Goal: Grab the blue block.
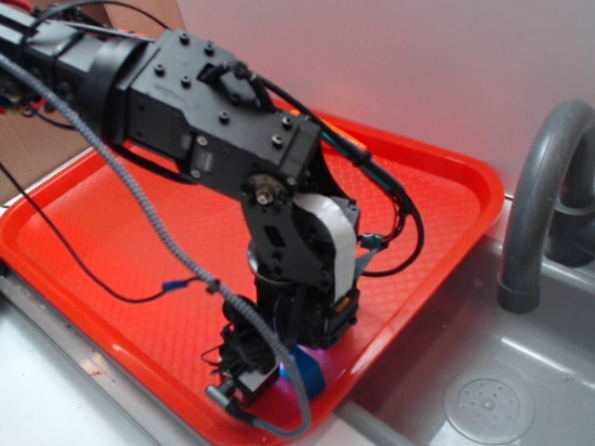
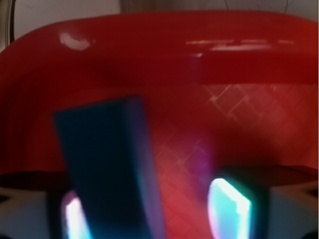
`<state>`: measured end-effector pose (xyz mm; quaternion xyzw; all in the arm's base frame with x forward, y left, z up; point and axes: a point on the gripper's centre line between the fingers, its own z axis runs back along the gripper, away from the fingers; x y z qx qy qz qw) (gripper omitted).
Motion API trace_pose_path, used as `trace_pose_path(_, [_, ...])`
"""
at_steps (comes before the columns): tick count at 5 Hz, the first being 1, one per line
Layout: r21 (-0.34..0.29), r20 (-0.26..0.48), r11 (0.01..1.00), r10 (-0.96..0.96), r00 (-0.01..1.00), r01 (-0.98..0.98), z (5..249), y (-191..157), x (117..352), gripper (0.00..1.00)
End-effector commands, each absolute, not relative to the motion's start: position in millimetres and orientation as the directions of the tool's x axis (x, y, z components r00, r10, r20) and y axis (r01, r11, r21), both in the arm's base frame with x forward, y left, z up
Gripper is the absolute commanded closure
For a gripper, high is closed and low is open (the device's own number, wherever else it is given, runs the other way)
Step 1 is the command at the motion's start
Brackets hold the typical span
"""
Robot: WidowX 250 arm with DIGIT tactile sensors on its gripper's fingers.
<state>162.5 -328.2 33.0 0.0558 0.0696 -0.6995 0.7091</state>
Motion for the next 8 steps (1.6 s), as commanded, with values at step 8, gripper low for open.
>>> trace_pose_path(8, [0.084, 0.131, 0.992, -0.107, 0.986, 0.097, 229, -165, 150, 1.00])
